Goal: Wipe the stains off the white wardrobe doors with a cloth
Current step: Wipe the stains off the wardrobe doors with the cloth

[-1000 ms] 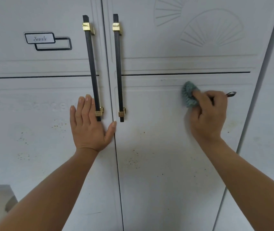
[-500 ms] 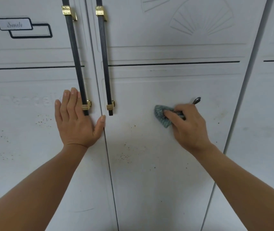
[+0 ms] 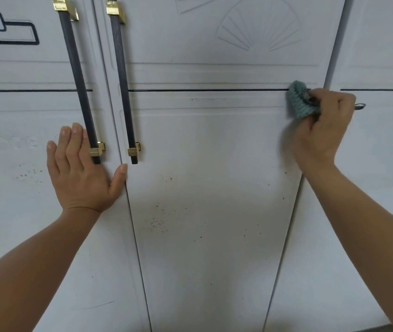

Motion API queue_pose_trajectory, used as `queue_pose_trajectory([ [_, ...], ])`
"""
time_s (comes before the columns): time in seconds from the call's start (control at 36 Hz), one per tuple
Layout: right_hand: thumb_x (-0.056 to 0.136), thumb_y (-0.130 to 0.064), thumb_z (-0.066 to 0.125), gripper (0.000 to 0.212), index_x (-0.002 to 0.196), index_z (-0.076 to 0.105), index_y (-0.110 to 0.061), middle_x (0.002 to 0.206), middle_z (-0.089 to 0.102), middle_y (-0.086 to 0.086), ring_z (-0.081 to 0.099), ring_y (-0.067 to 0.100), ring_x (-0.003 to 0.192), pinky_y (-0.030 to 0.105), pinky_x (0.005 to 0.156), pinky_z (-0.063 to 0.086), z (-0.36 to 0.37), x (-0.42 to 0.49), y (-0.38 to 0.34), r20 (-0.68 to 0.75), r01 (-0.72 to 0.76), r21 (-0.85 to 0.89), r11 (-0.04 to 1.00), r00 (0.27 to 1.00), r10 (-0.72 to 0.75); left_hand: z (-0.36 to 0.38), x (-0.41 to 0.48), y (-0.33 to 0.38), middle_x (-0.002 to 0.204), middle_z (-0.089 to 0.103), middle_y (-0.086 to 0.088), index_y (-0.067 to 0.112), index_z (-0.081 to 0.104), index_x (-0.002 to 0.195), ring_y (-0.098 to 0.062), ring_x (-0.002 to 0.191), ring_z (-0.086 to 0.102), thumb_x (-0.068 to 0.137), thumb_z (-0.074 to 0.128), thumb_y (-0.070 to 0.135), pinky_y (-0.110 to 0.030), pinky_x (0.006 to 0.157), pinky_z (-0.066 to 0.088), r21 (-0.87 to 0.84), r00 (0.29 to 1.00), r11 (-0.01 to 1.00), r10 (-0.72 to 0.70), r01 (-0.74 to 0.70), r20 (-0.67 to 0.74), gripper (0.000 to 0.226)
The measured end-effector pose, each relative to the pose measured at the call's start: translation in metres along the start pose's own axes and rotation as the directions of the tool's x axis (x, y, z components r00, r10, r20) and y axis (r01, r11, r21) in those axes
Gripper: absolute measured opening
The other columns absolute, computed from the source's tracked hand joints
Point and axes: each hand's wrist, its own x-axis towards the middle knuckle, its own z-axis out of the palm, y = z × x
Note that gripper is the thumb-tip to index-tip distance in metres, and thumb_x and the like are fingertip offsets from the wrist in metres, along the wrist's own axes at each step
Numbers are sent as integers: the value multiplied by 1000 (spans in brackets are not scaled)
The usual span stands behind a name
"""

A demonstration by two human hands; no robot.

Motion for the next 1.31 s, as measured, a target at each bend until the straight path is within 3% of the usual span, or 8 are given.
queue_pose_trajectory([
  [0.11,74,7,36,54,117,67,-2,111,54,25,46,12,104,11,92,34,2,-3,8,32,-34,2,999,999,34,1,0,0,163,31,-23,-2,17,160,-34,156,18,99,41,60,-52,128,12,9,1000,1000,2,-2,-21,91],
  [0.28,82,7,46,35,105,71,3,100,55,26,47,33,96,42,79,42,10,-49,9,195,237,-46,970,955,-224,0,0,0,163,30,-23,-4,19,160,-35,156,17,99,40,60,-53,128,12,8,1000,1000,-1,1,-8,91],
  [0.56,85,2,44,37,111,71,1,102,55,24,54,39,94,41,80,46,0,-38,14,221,184,-16,983,959,-176,-1,-1,1,162,31,-25,-6,24,158,-39,155,21,100,38,61,-55,128,12,1,1000,1000,-9,9,12,89],
  [0.75,89,-6,46,32,109,71,-1,106,58,26,53,40,96,40,71,49,-8,-53,21,407,401,-25,916,841,-357,0,0,0,162,32,-24,-4,22,159,-38,155,21,99,39,60,-53,128,12,3,1000,1000,-3,3,-4,90],
  [0.92,86,2,46,39,116,70,1,108,56,24,56,38,99,35,88,46,-8,-43,24,231,132,-28,991,965,-122,1,-1,0,162,32,-24,-4,21,160,-37,155,21,99,40,61,-56,127,15,6,1000,1000,-4,4,-11,90],
  [1.03,88,2,48,34,111,73,1,106,56,24,53,39,98,22,93,37,-9,-66,24,351,254,-22,967,908,-230,1,0,0,162,32,-24,-3,20,160,-37,154,21,99,40,61,-57,126,17,10,1000,1000,1,-1,-18,91],
  [1.11,88,5,51,32,111,74,0,107,57,24,54,39,99,33,90,44,-16,-54,33,420,335,-9,942,856,-301,1,-1,0,162,32,-24,-3,20,160,-37,154,21,99,40,61,-56,127,16,11,1000,1000,4,-4,-15,90],
  [1.31,88,9,51,41,120,71,-5,110,54,20,56,30,102,13,94,39,-23,-57,36,284,48,-52,997,958,-31,0,-1,-1,163,31,-23,-5,24,158,-37,155,20,99,42,62,-56,127,14,7,1000,1000,-2,2,8,91],
])
